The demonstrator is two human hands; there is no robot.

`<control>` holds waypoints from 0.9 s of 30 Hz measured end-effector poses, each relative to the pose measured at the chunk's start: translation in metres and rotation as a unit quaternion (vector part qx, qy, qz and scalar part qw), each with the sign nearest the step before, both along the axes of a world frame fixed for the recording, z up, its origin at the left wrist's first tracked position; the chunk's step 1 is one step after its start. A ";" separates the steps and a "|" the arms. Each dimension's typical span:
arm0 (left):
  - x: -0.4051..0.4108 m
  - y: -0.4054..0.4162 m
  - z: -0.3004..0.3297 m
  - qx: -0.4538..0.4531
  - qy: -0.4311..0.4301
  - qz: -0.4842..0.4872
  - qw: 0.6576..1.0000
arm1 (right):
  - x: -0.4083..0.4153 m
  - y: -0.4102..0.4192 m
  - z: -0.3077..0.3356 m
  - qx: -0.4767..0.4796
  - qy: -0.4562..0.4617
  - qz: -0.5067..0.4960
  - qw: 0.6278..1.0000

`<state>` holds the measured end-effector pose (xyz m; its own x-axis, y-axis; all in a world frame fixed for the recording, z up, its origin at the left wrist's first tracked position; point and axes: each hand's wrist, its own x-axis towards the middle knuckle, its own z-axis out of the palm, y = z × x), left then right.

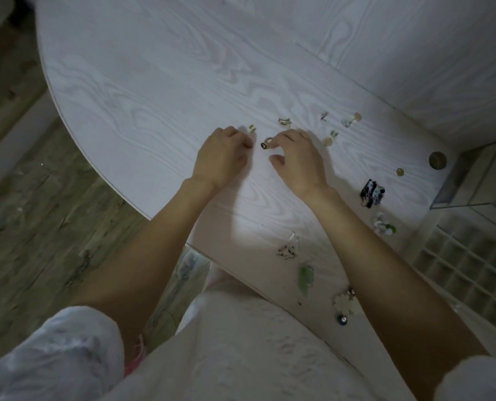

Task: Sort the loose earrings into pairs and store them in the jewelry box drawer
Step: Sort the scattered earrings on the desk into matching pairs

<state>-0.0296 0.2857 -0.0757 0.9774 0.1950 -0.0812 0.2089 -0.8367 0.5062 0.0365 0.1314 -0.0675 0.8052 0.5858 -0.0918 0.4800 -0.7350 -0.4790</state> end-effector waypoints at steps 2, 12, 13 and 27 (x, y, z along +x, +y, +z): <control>-0.007 -0.001 -0.002 -0.011 -0.012 -0.005 1.000 | 0.000 -0.005 0.001 0.007 0.000 -0.020 1.000; -0.032 0.004 0.005 -0.178 -0.089 0.102 0.975 | 0.008 0.003 -0.003 0.006 0.022 0.014 1.000; -0.037 0.007 0.006 -0.178 -0.087 0.126 0.972 | 0.007 0.002 -0.003 -0.001 0.023 0.016 1.000; -0.061 0.010 -0.005 -0.105 -0.015 0.162 0.981 | -0.025 0.027 -0.014 0.019 -0.101 0.078 0.992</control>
<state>-0.0906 0.2959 -0.0803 0.8691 0.4787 -0.1247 0.4293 -0.6046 0.6710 0.0115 0.1584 -0.0810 0.7048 0.7041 0.0864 0.6750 -0.6282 -0.3870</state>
